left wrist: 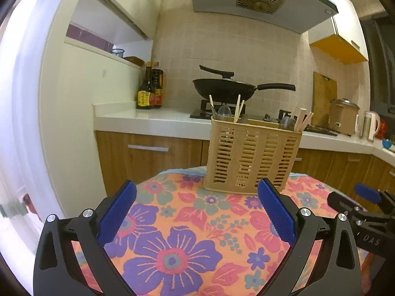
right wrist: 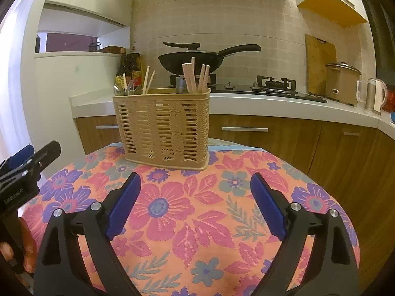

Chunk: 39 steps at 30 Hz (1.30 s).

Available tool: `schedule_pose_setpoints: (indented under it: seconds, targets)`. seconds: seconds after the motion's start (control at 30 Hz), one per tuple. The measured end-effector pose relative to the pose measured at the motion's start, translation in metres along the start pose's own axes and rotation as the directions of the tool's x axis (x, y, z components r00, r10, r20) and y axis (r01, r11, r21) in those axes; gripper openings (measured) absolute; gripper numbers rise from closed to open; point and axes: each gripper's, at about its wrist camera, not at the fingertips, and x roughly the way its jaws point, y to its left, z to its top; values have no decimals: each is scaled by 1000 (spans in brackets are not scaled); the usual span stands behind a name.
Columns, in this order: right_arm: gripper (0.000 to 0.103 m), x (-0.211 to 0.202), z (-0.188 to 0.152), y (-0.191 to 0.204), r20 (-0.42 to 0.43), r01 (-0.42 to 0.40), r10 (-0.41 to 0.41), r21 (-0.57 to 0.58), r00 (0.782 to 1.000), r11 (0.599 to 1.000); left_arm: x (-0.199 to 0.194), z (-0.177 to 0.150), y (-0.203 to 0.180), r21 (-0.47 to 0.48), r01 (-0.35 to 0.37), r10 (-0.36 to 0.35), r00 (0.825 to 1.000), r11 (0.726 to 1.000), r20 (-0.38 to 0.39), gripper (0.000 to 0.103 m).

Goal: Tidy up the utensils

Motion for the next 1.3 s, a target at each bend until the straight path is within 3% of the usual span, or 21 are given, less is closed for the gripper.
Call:
schedule_pose_setpoints:
  seconds: [0.33, 1.3]
  targets:
    - [91, 2, 0, -6, -6, 8, -8, 33, 1000, 999, 2, 1, -7, 37, -49, 50, 999, 998, -18, 95]
    - [91, 2, -1, -4, -15, -5, 5, 17, 1000, 1000, 2, 1, -10, 52, -40, 41, 999, 998, -21, 95]
